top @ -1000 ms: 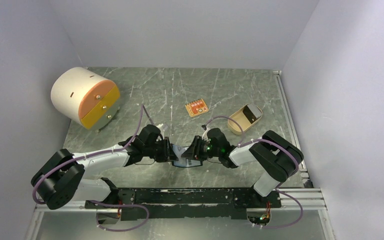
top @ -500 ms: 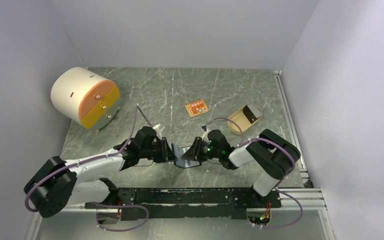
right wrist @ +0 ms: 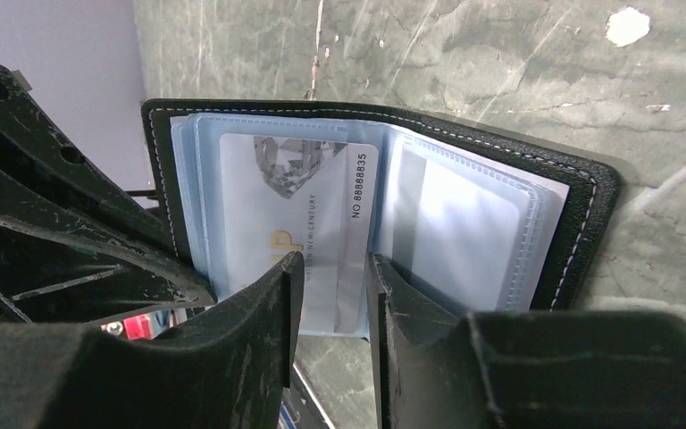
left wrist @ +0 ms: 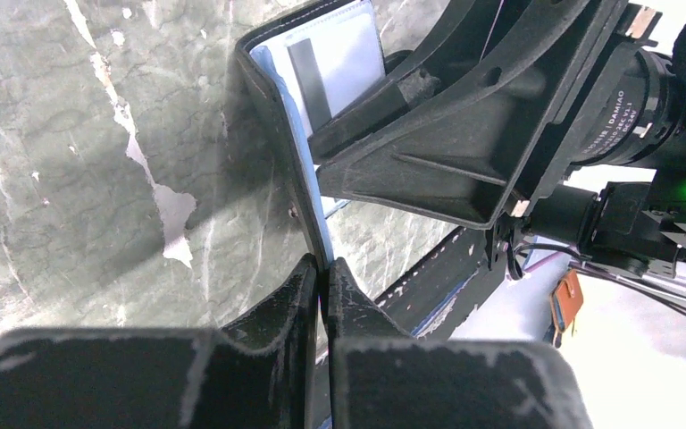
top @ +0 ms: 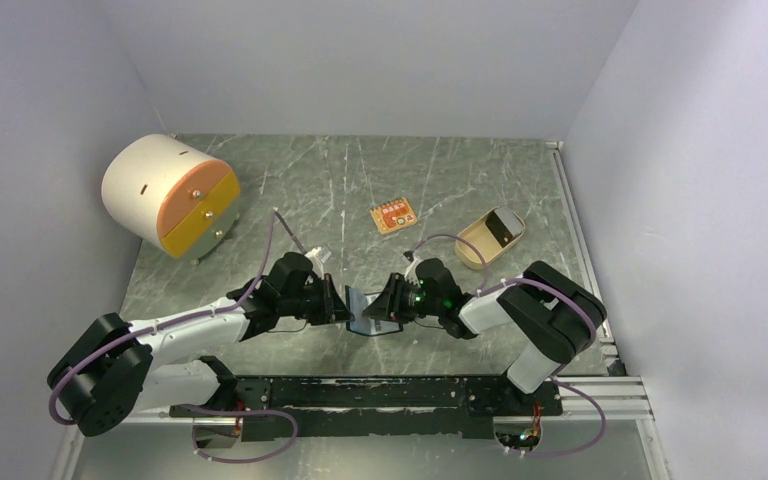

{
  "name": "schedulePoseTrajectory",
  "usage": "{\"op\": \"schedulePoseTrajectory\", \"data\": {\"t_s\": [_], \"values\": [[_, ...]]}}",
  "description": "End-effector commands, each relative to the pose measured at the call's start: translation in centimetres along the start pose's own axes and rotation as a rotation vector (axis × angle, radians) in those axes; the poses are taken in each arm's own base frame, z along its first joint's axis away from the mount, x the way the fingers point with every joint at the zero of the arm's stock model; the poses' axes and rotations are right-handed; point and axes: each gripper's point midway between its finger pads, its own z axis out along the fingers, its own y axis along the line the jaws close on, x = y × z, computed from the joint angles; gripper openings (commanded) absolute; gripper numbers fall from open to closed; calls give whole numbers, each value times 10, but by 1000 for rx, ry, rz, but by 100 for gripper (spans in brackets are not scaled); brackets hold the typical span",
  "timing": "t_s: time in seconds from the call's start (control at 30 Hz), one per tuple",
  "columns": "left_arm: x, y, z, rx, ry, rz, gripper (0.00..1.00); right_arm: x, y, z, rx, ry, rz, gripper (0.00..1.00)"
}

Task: Put the credit cards into the card holder
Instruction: Insert the credit card into the card holder.

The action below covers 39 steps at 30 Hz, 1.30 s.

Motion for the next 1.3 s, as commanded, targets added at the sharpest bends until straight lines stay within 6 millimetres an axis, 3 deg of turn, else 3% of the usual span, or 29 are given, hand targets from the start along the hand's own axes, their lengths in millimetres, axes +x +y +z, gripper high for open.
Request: {"op": "schedulePoseTrajectory", "data": {"t_s": [0.0, 0.47, 0.87, 0.97, 1.27], "values": [[-18, -29, -6, 104, -48, 82, 9, 1, -5, 2, 30, 5, -21, 36], [-17, -42, -6, 188, -48, 144, 16, 3, -2, 4, -9, 11, -8, 28], [-16, -32, -1, 154, -50, 137, 9, 3, -2, 0, -2, 2, -13, 28], [-17, -26, 1, 118, -46, 129, 9, 2, -2, -2, 11, -3, -19, 32], [-18, -12, 12, 25, -13, 126, 9, -16, 2, -16, 84, -69, -83, 36]]}}
